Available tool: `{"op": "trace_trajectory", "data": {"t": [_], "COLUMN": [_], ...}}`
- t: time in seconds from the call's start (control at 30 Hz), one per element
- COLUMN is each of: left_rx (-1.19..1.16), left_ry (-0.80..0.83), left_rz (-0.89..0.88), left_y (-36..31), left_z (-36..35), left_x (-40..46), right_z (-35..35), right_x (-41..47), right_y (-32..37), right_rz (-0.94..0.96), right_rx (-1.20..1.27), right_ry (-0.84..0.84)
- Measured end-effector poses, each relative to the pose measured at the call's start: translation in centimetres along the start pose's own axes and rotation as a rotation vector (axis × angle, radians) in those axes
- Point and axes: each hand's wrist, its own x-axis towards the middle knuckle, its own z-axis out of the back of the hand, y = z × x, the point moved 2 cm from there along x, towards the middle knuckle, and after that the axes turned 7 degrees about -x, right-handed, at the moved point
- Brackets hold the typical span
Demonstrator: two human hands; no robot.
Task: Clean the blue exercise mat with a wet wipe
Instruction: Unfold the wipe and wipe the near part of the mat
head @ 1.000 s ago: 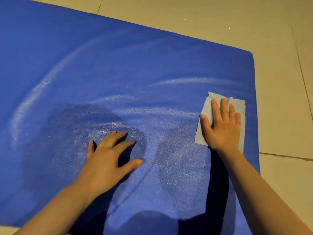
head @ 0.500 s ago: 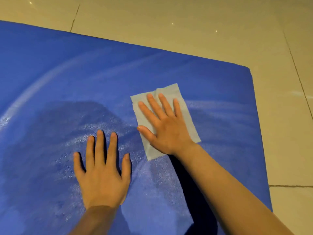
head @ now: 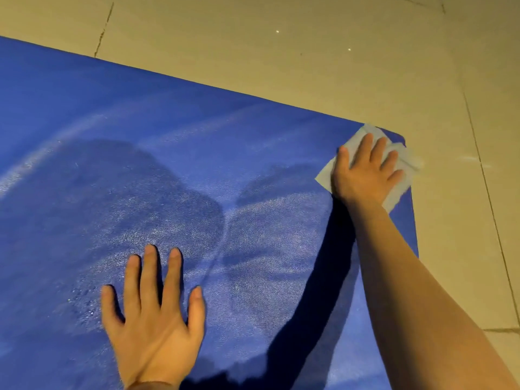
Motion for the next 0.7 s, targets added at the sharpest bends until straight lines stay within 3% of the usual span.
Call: {"op": "trace_trajectory", "data": {"t": [0.17, 0.23, 0.3, 0.5, 0.7], "left_rx": [0.032, 0.029, 0.023, 0.03, 0.086], "left_ry": [-0.074, -0.073, -0.062, -0.067, -0.105], "left_rz": [-0.046, -0.05, -0.048, -0.052, -0.065], "left_y": [0.1, 0.1, 0.1, 0.2, 0.3], "left_z": [-0.3, -0.4, -0.5, -0.6, -0.7], "left_x": [-0.1, -0.1, 0.0, -0.1, -0.2], "right_z": [-1.6, -1.4, -0.7, 1.5, 1.2], "right_x": [-5.4, -6.2, -3.6, 5.3, 4.3], "right_y": [12.6, 13.6, 11.1, -2.7, -0.3], "right_rz": [0.499, 0.729, 0.787, 0.32, -0.011], "right_rx": [-0.053, -0.027, -0.033, -0.015, 0.031], "right_ry": [-0.03, -0.022, -0.029, -0.044, -0.09]}}
